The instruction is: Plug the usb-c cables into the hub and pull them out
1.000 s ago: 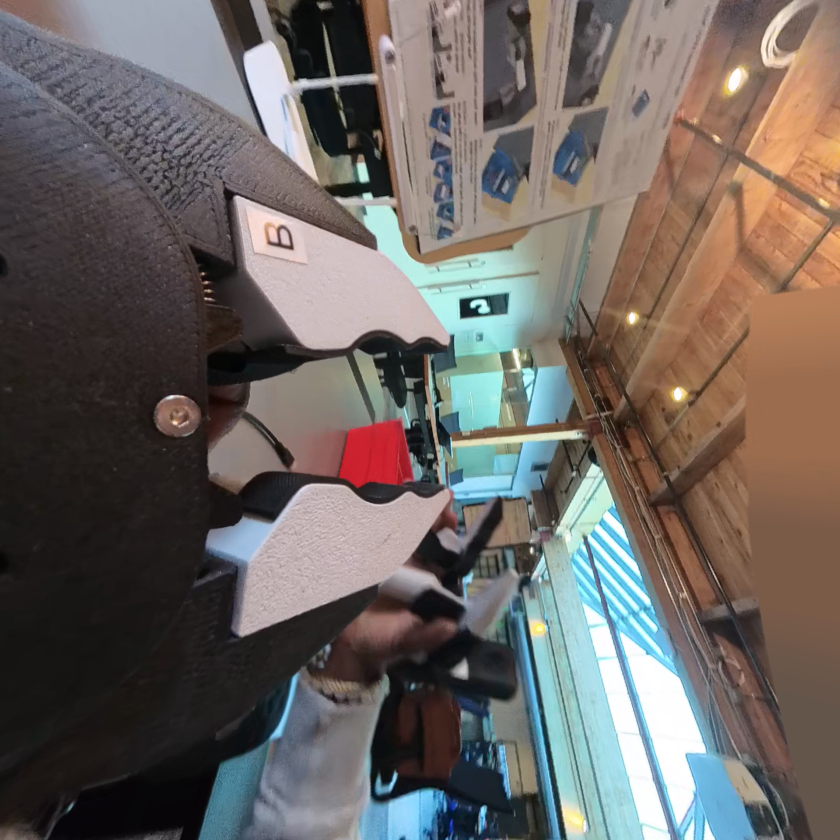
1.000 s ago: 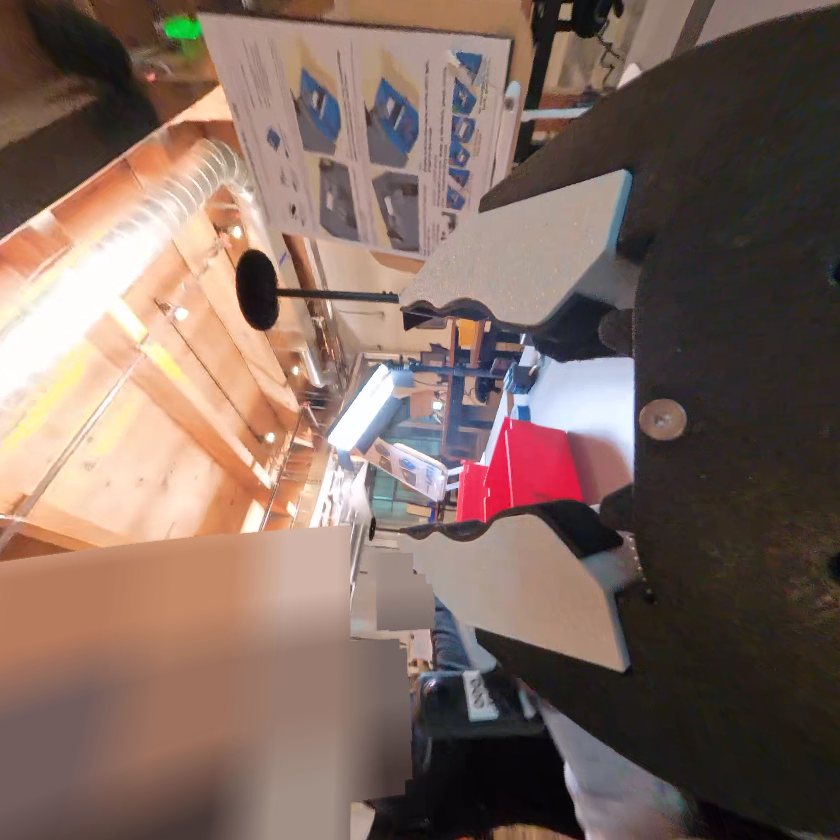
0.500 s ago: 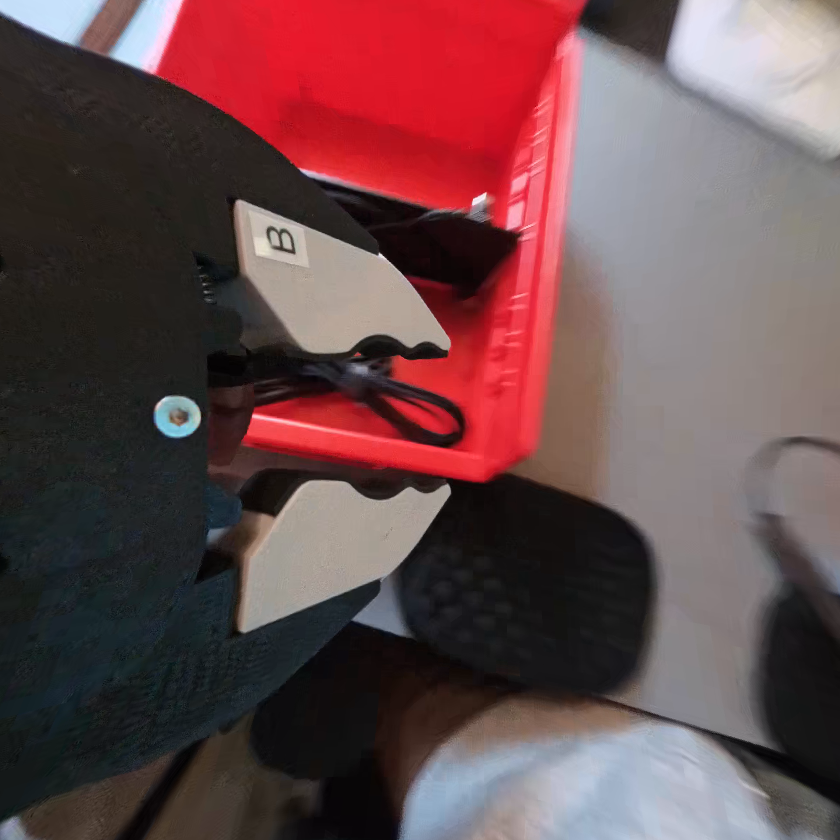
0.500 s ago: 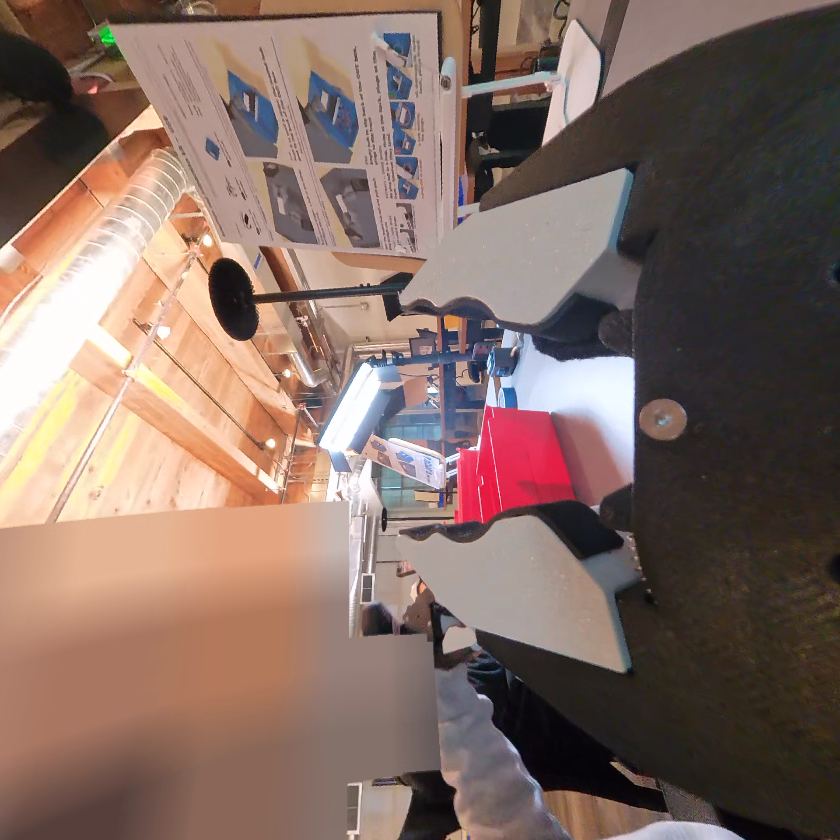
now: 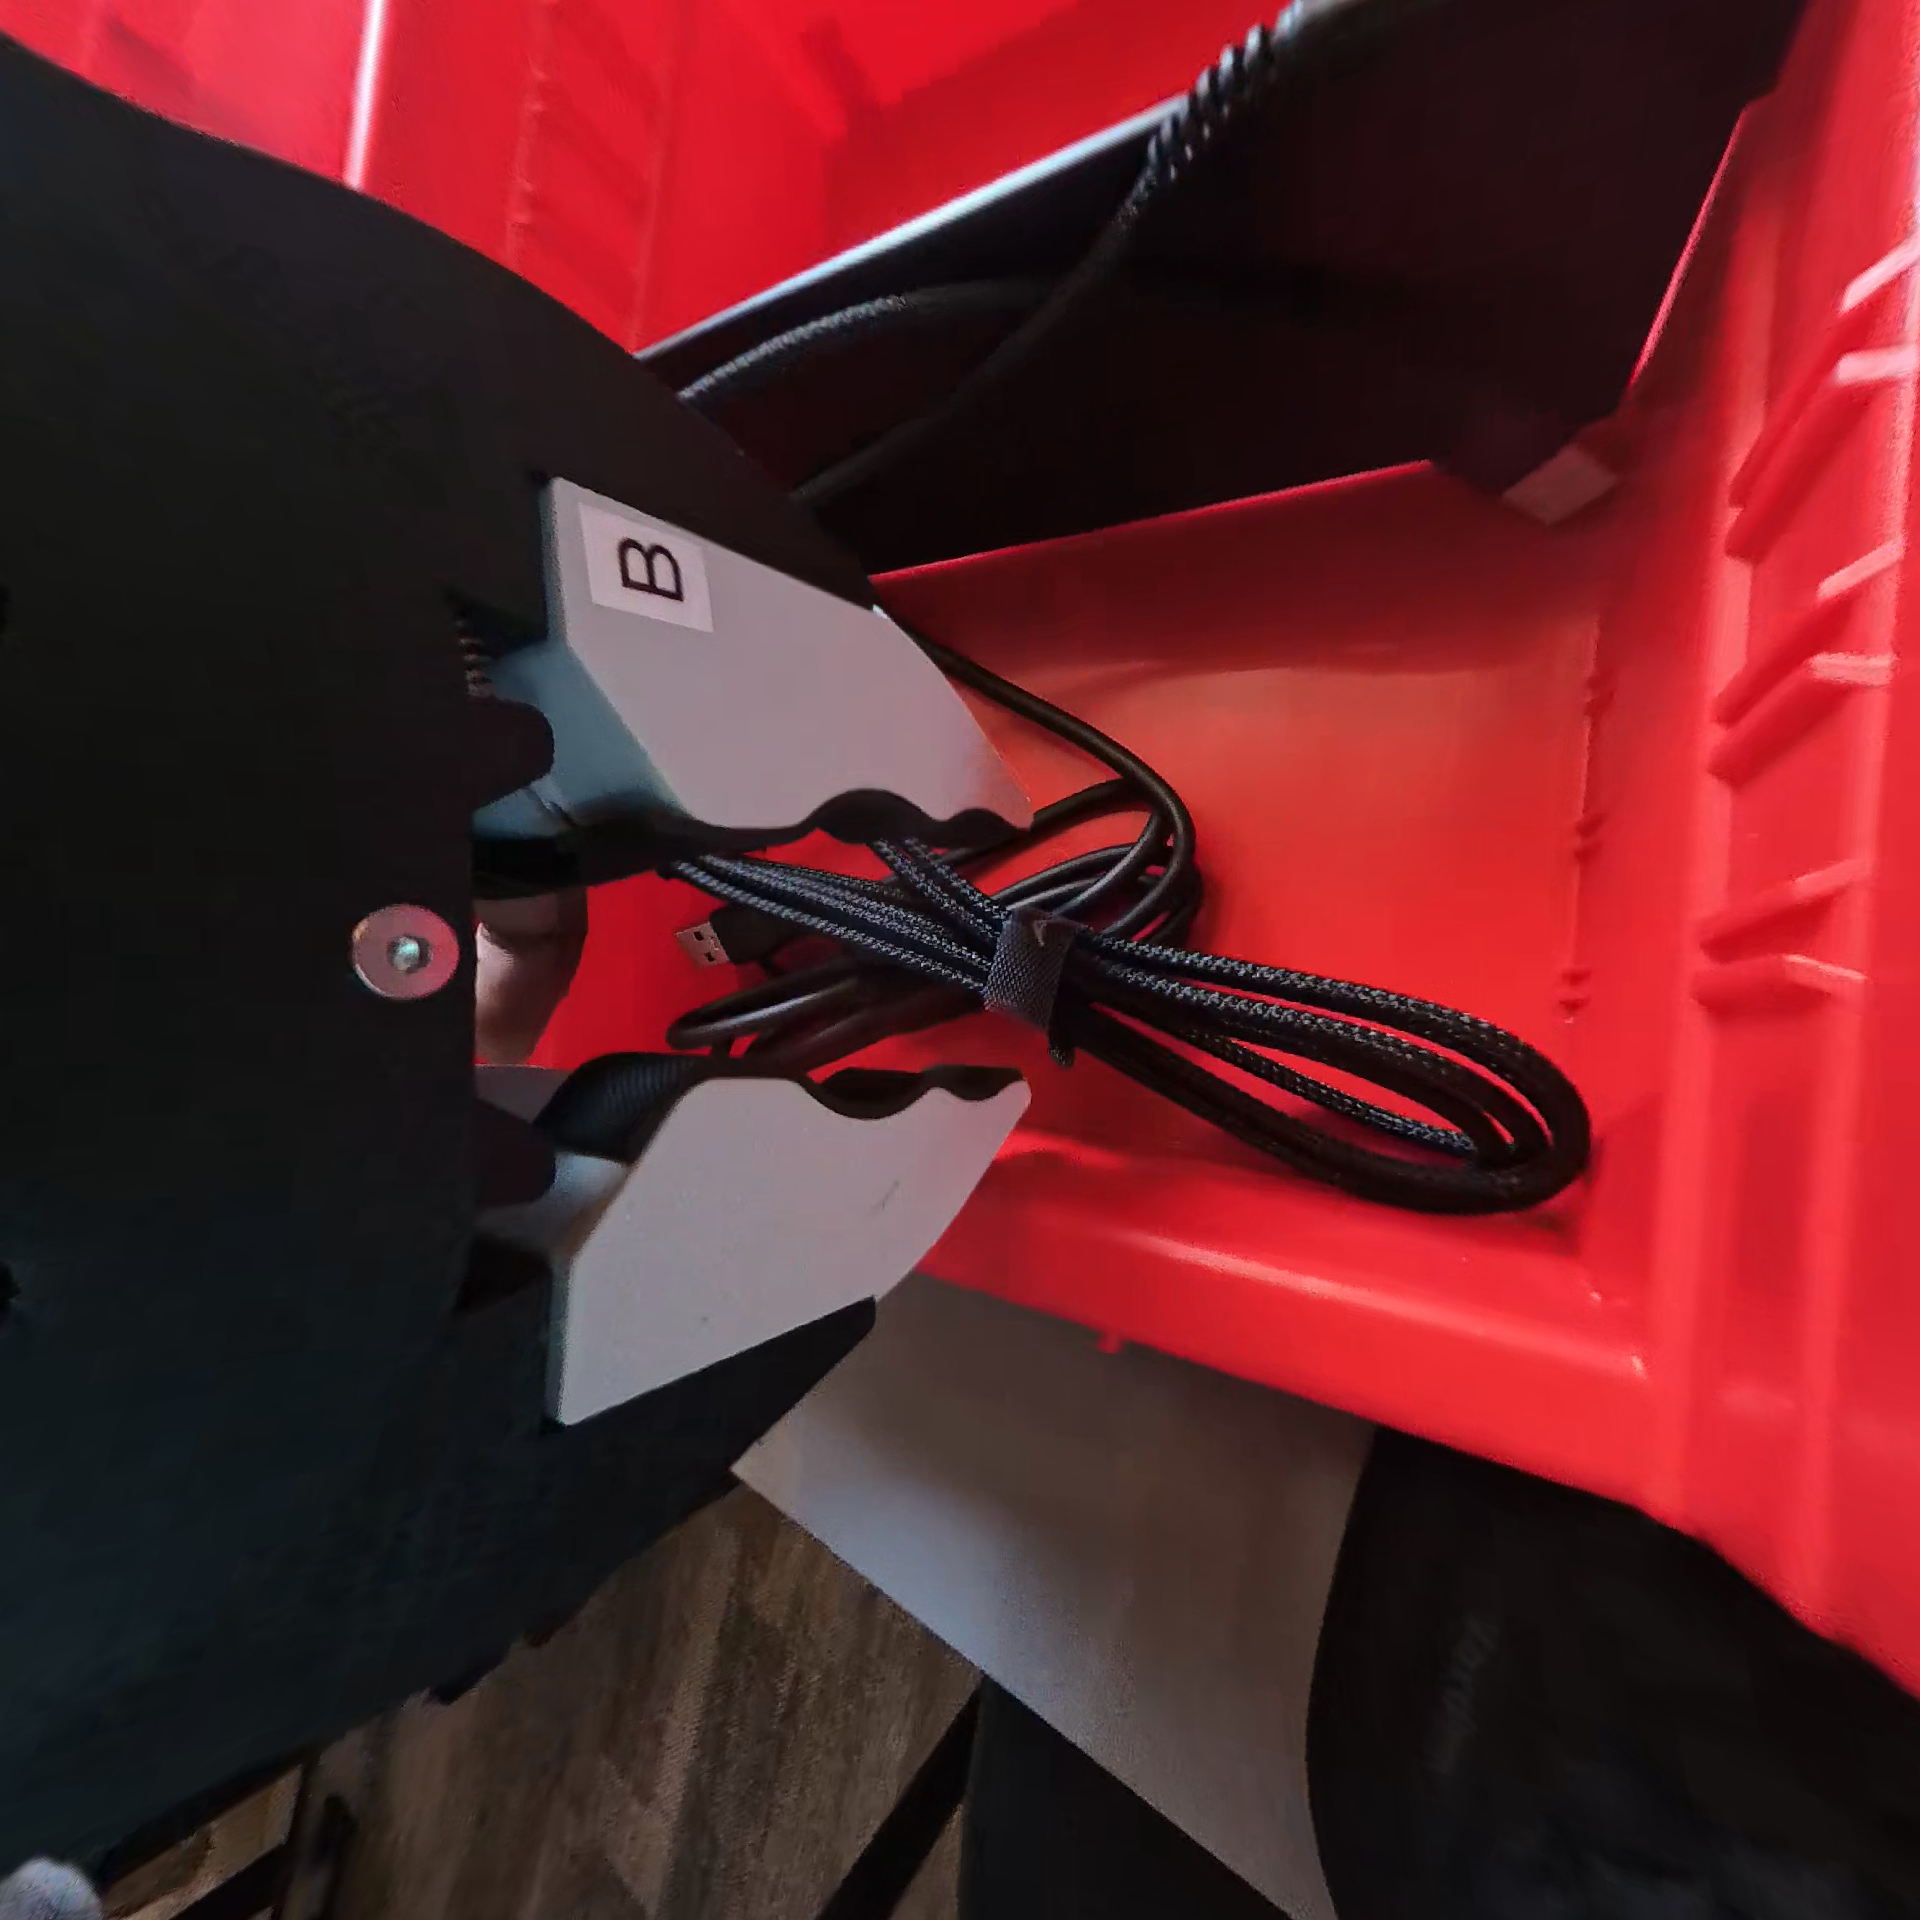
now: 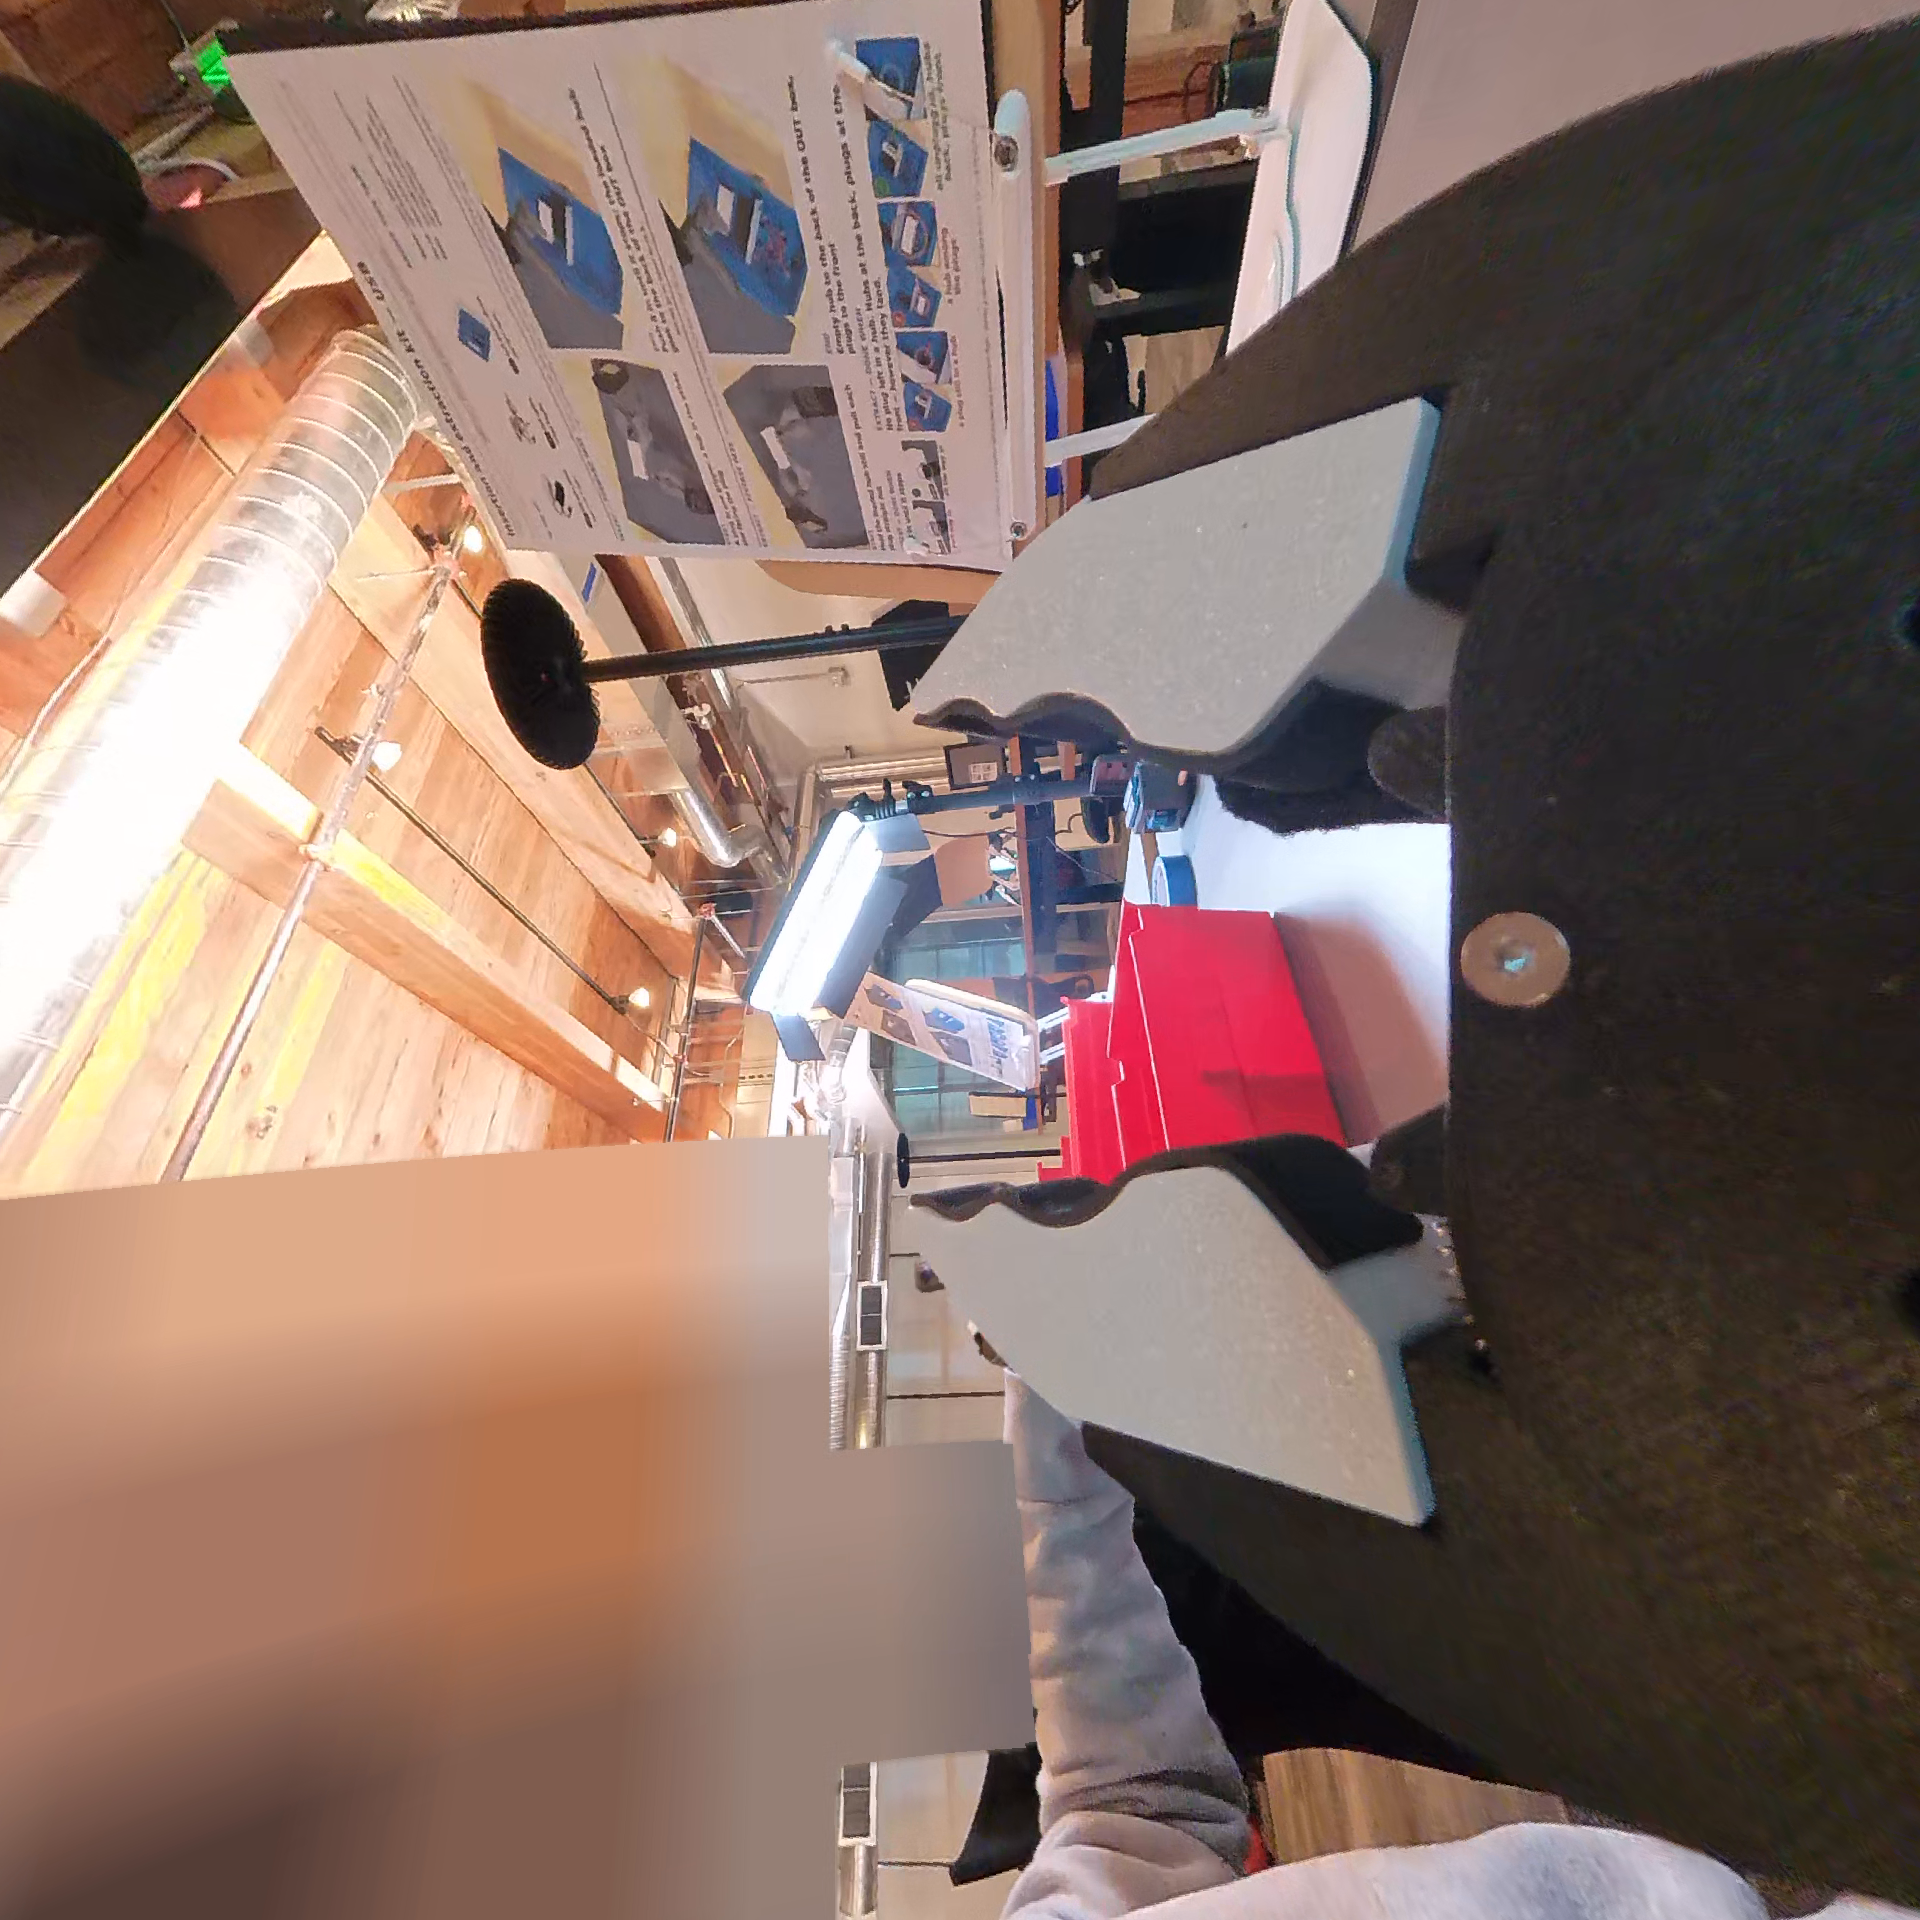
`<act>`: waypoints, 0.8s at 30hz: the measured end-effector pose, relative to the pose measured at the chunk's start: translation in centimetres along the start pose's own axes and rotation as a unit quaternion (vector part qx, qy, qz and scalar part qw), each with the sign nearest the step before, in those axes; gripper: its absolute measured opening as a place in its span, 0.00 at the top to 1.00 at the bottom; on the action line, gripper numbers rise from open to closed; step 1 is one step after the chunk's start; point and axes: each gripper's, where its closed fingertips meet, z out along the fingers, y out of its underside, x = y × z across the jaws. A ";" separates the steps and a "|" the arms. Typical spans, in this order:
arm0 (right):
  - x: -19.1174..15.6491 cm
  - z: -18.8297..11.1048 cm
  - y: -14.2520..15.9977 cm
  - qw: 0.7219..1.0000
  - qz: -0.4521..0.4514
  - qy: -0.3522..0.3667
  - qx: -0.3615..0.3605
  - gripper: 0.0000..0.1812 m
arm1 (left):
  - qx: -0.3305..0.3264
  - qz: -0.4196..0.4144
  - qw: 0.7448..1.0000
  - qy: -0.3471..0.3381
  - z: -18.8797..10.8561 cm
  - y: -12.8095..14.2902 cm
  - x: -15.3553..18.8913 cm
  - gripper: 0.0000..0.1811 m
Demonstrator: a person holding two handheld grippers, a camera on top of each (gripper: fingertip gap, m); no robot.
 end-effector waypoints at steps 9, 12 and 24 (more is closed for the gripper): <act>-0.1 0.1 0.6 1.000 -0.004 -0.003 -0.013 0.55 | 0.028 -0.002 0.999 -0.031 -3.5 0.1 -0.5 0.90; -0.3 0.2 0.9 1.000 -0.009 -0.005 -0.020 0.55 | 0.095 -0.022 0.990 -0.099 -7.8 -0.5 -1.9 0.91; -0.8 0.4 1.3 0.999 -0.010 -0.017 -0.031 0.55 | 0.479 -0.110 0.787 -0.372 -22.3 -6.2 -4.1 0.91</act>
